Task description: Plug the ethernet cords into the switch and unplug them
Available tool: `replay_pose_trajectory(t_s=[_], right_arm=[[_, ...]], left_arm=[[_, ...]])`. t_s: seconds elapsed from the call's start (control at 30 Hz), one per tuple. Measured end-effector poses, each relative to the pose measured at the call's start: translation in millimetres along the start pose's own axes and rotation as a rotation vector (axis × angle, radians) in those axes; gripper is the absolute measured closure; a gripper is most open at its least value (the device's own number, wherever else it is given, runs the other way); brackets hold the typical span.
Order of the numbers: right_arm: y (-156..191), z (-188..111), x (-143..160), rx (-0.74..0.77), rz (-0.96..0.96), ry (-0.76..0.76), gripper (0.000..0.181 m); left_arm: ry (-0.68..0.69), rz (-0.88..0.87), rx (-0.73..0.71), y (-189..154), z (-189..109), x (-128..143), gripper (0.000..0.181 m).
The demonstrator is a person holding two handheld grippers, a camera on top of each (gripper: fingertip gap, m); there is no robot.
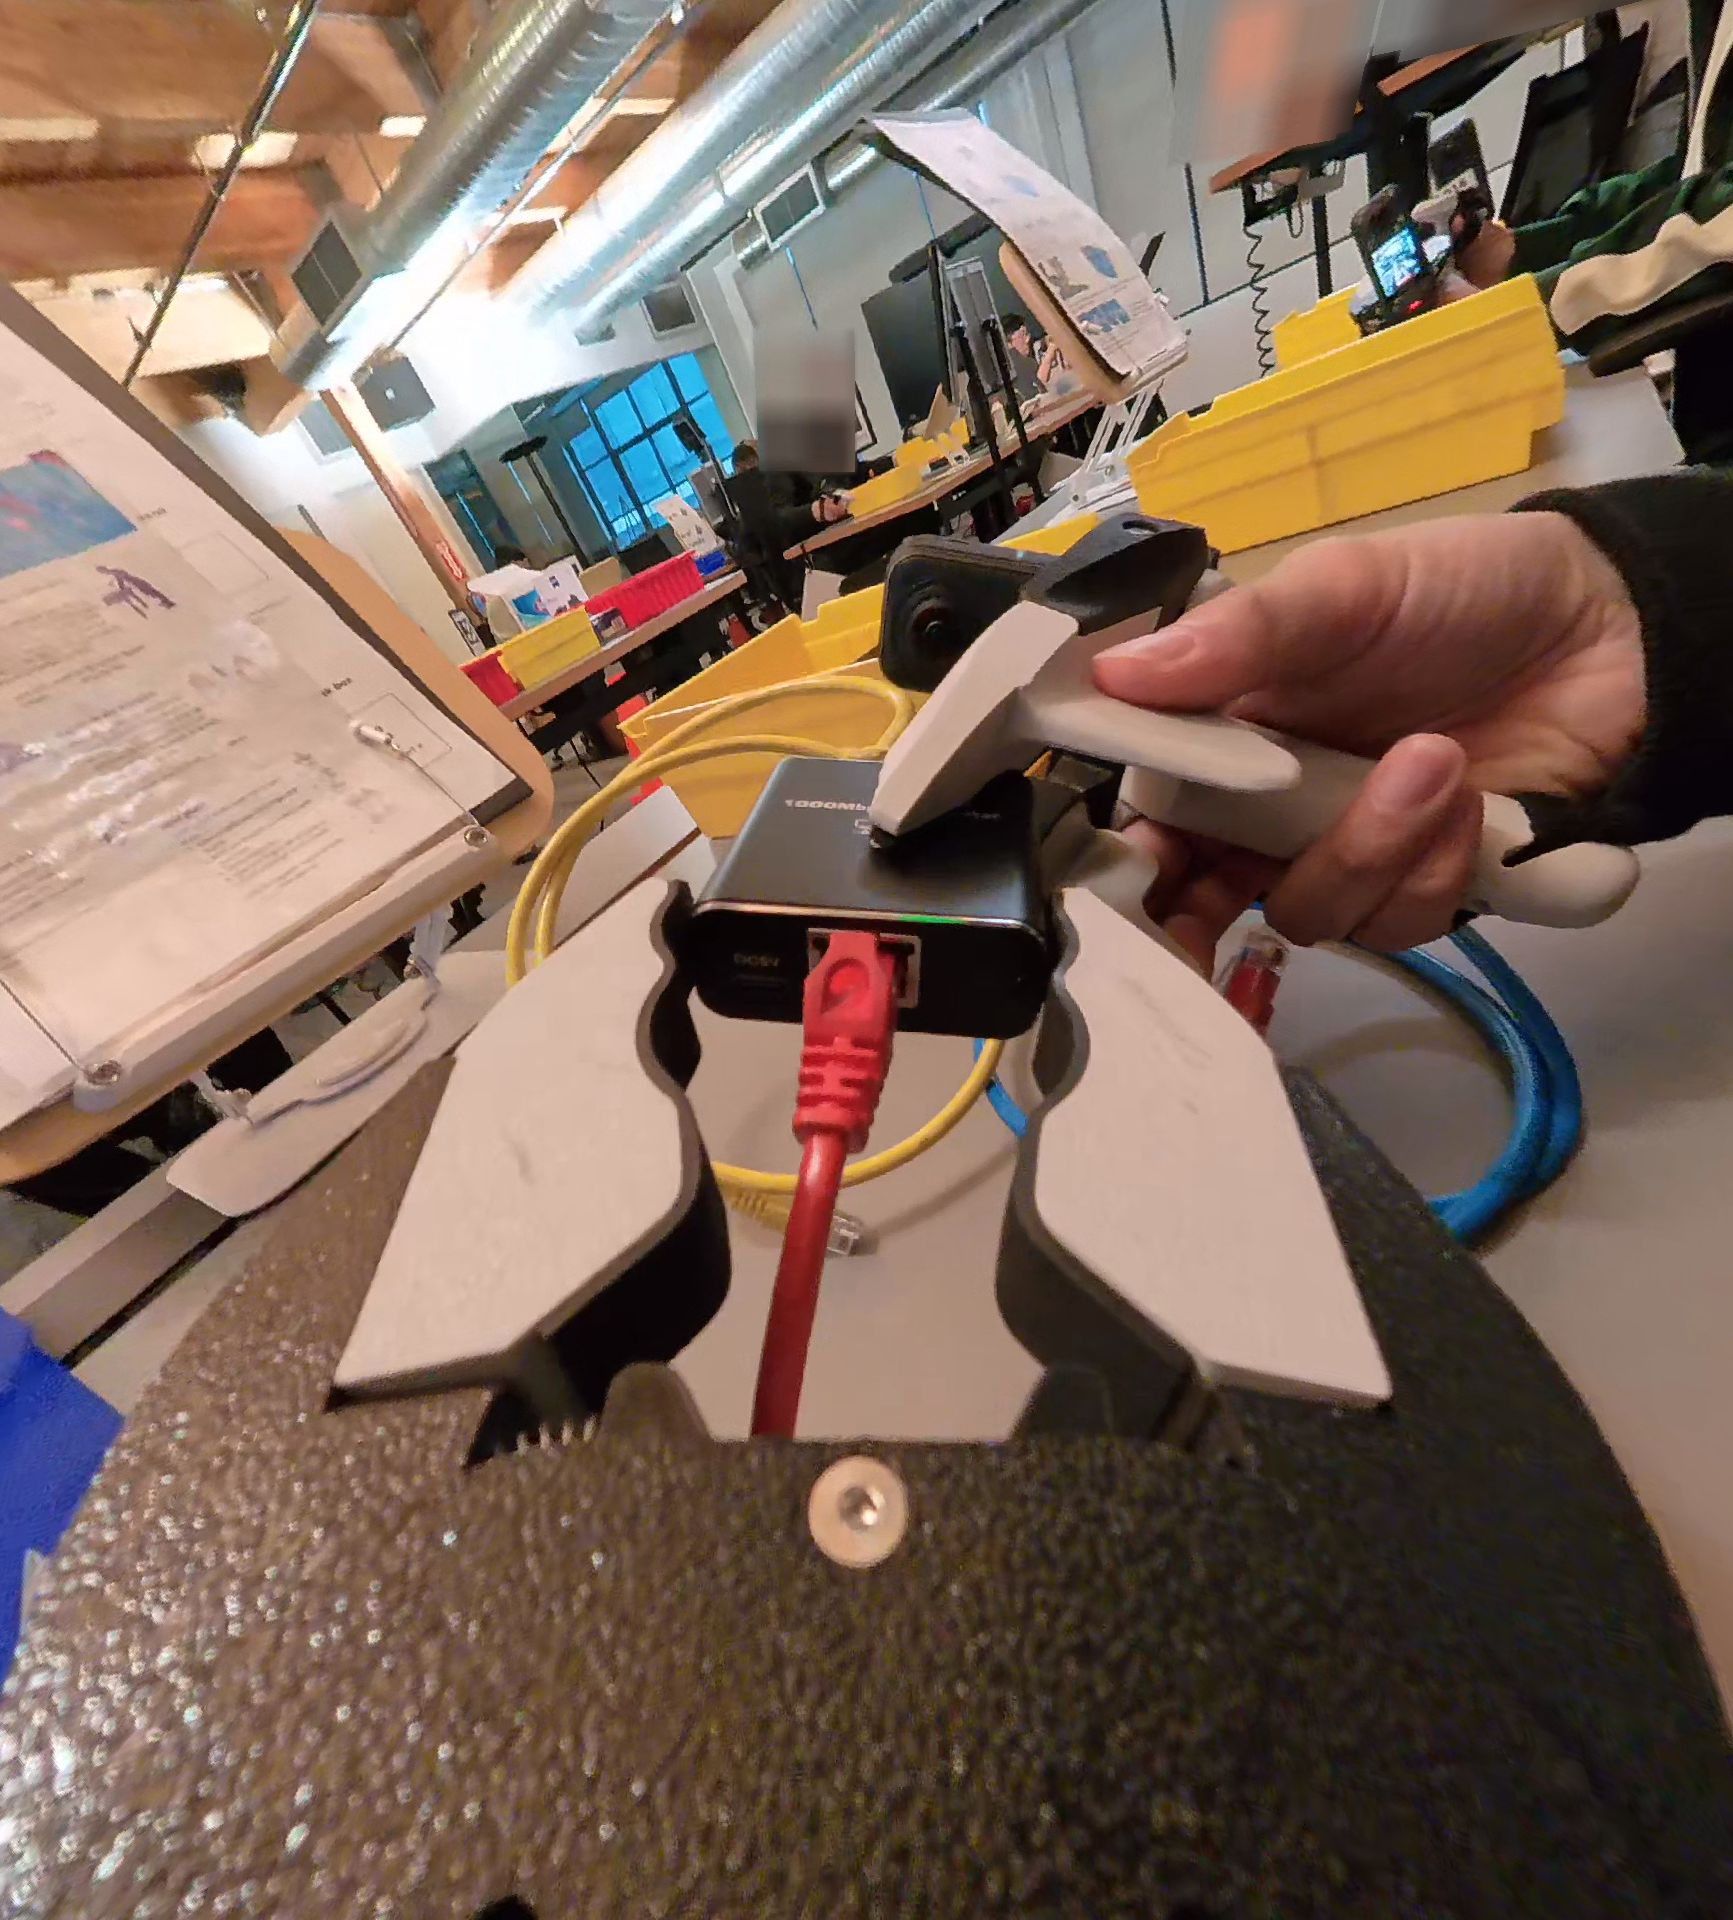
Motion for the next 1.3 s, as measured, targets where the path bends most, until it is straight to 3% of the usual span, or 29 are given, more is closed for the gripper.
replay_pose_trajectory(t_s=[0.2,0.3,0.43,0.6,1.0,1.3], right_arm=[[4.8,1.3,-3.2,0.011,-0.081,-0.063,0.151],[4.6,-0.4,-5.7,0.038,-0.085,-0.104,0.13],[3.6,-5.5,-10.7,0.002,-0.049,-0.202,0.136],[5.5,0.1,-8.3,-0.055,-0.02,-0.295,0.157],[9.8,0.8,-6.4,-0.055,0.004,-0.573,0.166],[10.0,4.6,-2.2,-0.043,0.003,-0.543,0.167]], left_arm=[[-0.007,0.001,-0.033,3.2,1.3,-5.9,0.118],[-0.022,0.025,-0.072,10.4,-4.8,-11.5,0.118],[-0.038,-0.003,-0.098,17.1,-11.4,-11.2,0.118],[-0.041,-0.038,-0.138,19.0,-13.3,-8.3,0.118],[-0.032,-0.001,-0.254,11.7,-10.6,-13.6,0.118],[-0.019,0.013,-0.289,8.7,-8.2,-13.7,0.118]])
Point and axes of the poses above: each gripper's, where its closed fingertips meet, z out along the fingers, x out of its underside, y = z × x across the jaws, the point moved 8 cm from there along -z, back along the fingers
